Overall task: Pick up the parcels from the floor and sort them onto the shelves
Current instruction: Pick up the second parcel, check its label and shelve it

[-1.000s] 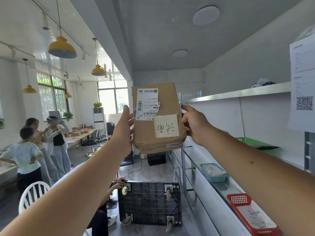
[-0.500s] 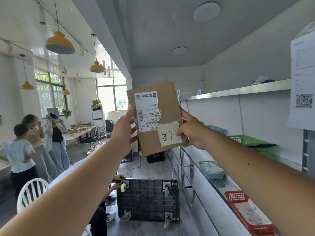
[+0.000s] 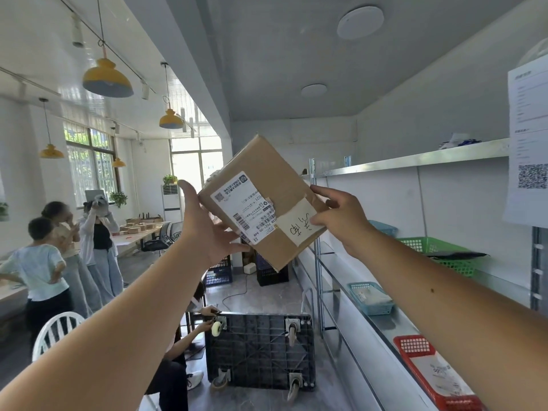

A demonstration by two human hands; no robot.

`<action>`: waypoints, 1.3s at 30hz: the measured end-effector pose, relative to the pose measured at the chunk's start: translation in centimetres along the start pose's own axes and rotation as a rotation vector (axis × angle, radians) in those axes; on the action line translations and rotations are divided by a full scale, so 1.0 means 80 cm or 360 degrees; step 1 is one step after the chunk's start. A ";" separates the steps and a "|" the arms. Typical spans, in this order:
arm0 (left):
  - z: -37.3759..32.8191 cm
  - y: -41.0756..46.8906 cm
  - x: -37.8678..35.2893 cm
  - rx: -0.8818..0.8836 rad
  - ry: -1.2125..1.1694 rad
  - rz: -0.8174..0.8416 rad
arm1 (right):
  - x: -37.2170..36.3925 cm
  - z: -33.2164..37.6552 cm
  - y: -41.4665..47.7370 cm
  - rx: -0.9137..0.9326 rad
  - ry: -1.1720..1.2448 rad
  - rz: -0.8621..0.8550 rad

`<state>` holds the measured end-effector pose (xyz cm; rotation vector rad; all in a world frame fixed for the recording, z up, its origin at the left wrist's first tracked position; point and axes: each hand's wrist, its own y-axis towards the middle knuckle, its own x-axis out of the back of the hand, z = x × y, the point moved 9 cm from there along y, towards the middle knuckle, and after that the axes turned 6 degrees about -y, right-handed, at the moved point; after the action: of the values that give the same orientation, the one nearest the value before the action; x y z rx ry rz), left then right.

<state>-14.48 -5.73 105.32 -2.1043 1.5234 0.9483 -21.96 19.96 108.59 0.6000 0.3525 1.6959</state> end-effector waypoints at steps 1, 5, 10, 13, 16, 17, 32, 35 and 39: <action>0.002 -0.001 0.000 0.0029 -0.0082 0.0040 | 0.002 -0.002 0.002 0.0005 0.0029 -0.0034; 0.012 -0.007 -0.004 0.0050 -0.0343 0.0126 | 0.007 -0.007 0.007 0.0028 0.0141 -0.0188; 0.028 -0.009 -0.006 -0.0001 -0.0515 0.0230 | -0.003 -0.014 0.016 -0.0047 0.0468 -0.0303; 0.041 -0.015 -0.012 0.0002 -0.0598 0.0277 | -0.011 -0.019 0.020 -0.0060 0.0620 -0.0308; 0.051 -0.020 -0.012 -0.0009 -0.0679 0.0260 | -0.017 -0.027 0.019 -0.0106 0.0742 -0.0273; 0.055 -0.020 -0.012 -0.0007 -0.0704 0.0254 | -0.019 -0.030 0.018 -0.0121 0.0726 -0.0262; 0.076 -0.006 -0.024 -0.0031 -0.0714 0.0348 | -0.078 -0.053 0.010 -0.0390 0.1280 0.0220; 0.071 -0.002 -0.008 -0.0011 -0.0448 0.0270 | -0.063 -0.052 0.015 -0.0343 0.1412 0.0118; 0.037 0.013 0.020 -0.0124 0.0133 0.0051 | -0.037 -0.050 0.021 -0.0285 0.1386 0.0058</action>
<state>-16.08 -5.29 102.19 -2.2055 1.5895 0.9564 -25.17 17.06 105.64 -0.3024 0.7901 1.9294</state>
